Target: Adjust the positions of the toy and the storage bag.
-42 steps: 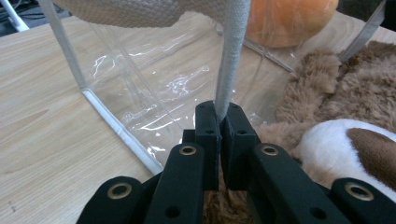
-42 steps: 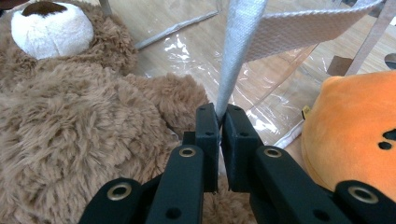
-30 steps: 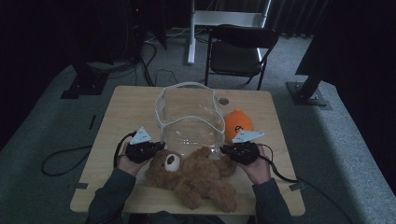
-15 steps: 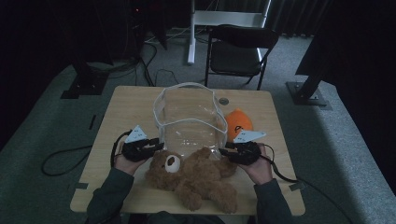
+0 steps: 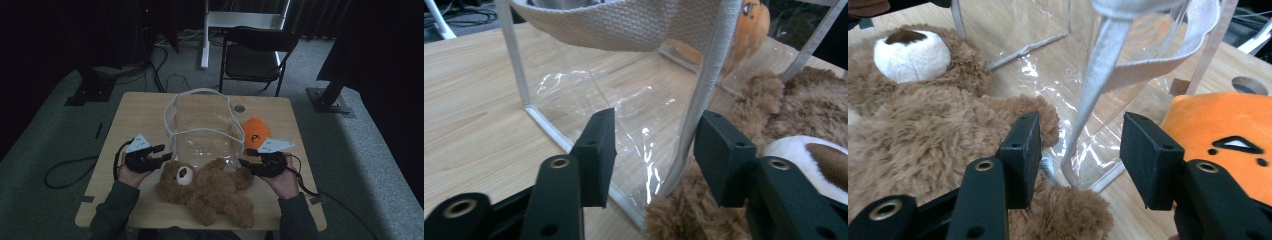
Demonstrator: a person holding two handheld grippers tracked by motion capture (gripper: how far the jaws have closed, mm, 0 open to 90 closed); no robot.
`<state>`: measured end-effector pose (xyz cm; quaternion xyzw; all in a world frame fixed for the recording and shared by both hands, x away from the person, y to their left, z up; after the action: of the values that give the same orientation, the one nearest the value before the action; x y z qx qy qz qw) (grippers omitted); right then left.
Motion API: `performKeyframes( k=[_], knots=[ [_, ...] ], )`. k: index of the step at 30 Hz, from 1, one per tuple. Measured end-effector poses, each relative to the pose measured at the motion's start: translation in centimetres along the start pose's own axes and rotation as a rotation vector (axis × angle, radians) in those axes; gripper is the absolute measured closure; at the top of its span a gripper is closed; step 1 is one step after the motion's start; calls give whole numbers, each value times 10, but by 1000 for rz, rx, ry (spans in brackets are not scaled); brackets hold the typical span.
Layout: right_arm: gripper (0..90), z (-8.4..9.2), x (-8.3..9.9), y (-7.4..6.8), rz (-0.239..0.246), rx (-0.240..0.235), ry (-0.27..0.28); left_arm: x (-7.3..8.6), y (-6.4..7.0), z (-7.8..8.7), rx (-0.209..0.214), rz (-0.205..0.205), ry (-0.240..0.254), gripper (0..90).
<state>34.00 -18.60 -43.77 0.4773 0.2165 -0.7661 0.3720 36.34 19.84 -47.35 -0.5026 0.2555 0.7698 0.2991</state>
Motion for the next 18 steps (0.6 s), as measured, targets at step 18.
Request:
performKeyframes(
  k=[18],
  knots=[
    [386, 19, -19, -24, 79, -27, 49, 8, -28, 16, -107, 47, 30, 465]
  ],
)
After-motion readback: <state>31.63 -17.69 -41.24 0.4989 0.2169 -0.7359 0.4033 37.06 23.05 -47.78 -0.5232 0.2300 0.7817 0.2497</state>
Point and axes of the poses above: each handheld gripper's, and its own axes: z roughly backward along the jaws, x roughly out of its underside, y roughly to its right, the point moved 3 cm from there along -z, roughly forward along the jaws, and after that the axes turned 8 degrees about y, right-handed, at the moved point
